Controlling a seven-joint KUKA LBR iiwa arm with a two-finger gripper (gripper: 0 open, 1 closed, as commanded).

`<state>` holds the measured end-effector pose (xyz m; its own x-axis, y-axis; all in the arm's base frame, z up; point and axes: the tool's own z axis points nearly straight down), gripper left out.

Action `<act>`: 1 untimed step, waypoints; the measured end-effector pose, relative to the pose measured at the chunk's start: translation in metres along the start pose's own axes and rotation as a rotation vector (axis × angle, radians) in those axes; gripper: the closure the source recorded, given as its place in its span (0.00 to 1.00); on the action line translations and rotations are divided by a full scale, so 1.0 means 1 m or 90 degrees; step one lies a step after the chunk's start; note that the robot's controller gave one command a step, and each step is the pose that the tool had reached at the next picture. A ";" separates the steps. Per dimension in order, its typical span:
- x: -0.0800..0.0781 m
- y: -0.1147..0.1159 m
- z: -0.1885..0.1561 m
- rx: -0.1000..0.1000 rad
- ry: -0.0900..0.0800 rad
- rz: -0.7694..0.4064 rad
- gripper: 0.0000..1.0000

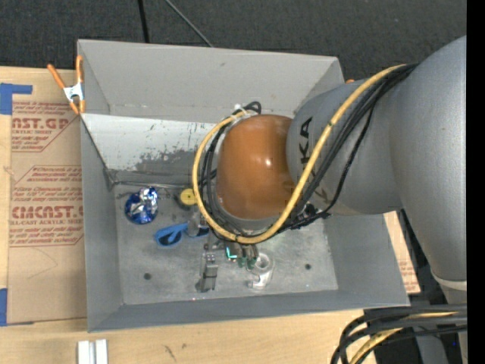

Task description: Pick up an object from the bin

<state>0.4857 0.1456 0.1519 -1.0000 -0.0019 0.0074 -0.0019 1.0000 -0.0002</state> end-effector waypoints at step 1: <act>-0.066 0.020 0.064 -0.001 -0.005 0.045 0.00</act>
Offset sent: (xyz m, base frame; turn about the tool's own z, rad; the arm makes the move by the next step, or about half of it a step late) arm 0.0647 0.0191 -0.0605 0.0711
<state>0.5516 0.1659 0.0874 -0.9976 0.0689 -0.0010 0.0689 0.9976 0.0016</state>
